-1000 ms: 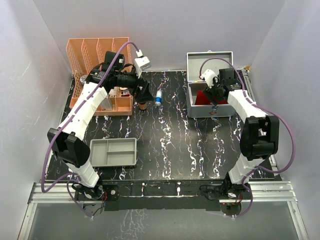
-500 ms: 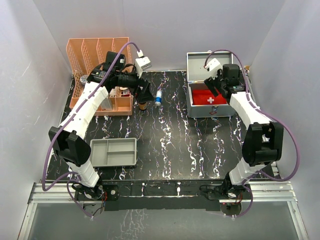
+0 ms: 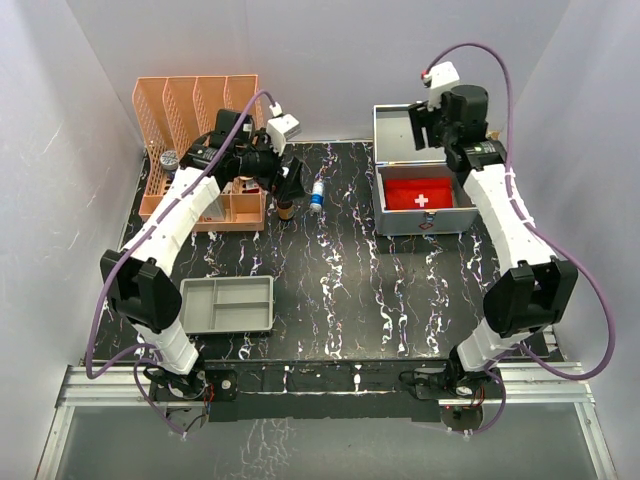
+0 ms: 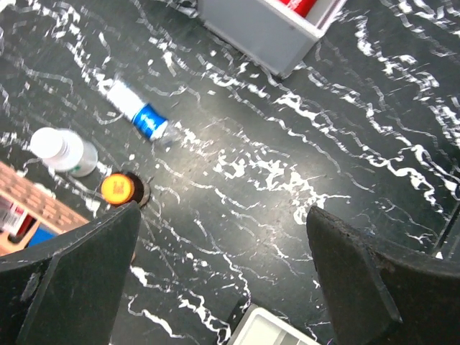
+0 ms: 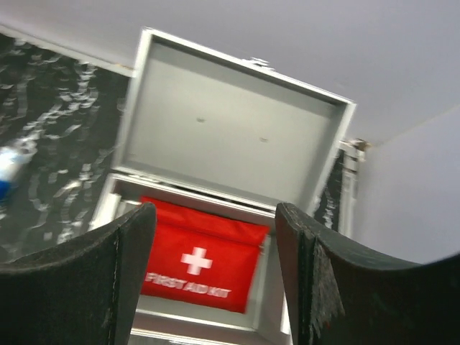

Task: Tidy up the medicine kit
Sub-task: Place the medicine pouch inside the medicine box, then pick up the medicine box compartment at the center of the board.

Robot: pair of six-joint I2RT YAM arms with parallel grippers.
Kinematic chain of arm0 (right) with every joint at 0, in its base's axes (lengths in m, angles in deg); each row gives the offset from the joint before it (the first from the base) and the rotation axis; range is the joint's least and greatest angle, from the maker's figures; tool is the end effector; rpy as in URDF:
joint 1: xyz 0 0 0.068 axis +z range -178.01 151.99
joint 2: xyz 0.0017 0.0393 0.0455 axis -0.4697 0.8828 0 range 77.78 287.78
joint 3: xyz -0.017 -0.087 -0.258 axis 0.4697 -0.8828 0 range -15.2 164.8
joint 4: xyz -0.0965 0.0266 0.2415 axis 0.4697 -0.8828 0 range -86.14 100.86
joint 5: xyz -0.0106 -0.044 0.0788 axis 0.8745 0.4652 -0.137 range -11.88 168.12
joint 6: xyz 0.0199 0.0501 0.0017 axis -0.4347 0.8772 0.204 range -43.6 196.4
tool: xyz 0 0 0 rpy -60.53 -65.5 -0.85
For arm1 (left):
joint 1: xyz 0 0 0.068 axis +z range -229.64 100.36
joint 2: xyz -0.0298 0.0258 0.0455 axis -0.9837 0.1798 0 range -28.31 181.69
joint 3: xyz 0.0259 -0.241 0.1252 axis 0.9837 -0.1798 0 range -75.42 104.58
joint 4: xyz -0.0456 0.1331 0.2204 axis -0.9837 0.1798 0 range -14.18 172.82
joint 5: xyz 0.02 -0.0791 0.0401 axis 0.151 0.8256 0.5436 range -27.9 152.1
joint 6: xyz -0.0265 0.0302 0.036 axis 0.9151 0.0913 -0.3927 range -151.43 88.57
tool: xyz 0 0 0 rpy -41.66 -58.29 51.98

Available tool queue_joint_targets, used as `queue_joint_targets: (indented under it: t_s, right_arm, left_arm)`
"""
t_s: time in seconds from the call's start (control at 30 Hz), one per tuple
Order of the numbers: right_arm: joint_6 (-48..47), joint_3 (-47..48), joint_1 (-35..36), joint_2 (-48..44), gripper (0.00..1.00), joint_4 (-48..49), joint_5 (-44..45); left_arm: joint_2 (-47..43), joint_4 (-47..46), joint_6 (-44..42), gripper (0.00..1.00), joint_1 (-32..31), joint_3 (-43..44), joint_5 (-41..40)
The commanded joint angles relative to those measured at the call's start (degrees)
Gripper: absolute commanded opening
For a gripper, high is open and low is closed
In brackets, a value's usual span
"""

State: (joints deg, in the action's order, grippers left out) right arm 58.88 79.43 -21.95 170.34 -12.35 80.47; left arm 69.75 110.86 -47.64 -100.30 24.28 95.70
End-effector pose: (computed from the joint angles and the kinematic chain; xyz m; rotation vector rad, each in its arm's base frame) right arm 0.3746 0.0384 0.4066 -0.3704 1.9076 -0.1728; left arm 0.3550 -0.1549 0.3849 0.9830 1.8754 -0.6743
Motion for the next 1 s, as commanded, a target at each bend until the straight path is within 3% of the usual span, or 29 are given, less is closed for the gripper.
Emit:
queue_joint_targets:
  t_s: [0.0, 0.17, 0.27, 0.43, 0.63, 0.97]
  right_arm:
    - [7.32, 5.26, 6.73, 3.17, 0.63, -6.61, -2.2]
    - [10.75, 11.51, 12.02, 8.38, 0.6, -13.67, -1.18]
    - [12.66, 11.54, 12.3, 8.51, 0.6, -13.97, -1.25]
    - [13.79, 11.68, 12.3, 7.82, 0.61, -13.44, -0.81]
    - [13.12, 12.77, 12.37, 8.14, 0.62, -15.39, -0.52]
    - [13.45, 8.64, 12.61, 3.78, 0.65, -17.56, 0.38]
  left_arm:
    - [-3.51, -0.33, 3.39, 0.97, 0.42, -3.09, -9.21]
    - [-8.26, 4.22, 4.28, 0.87, 0.45, -8.74, -16.03]
    - [-10.72, 8.8, 8.49, 0.62, 0.73, -12.15, -21.88]
    - [-11.96, 13.43, 17.9, 0.51, 2.98, -16.66, -27.54]
    - [-14.32, 13.89, 24.63, 0.5, 6.84, -23.18, -32.51]
    - [-21.4, 11.47, 33.28, 0.54, 7.25, -37.33, -36.48]
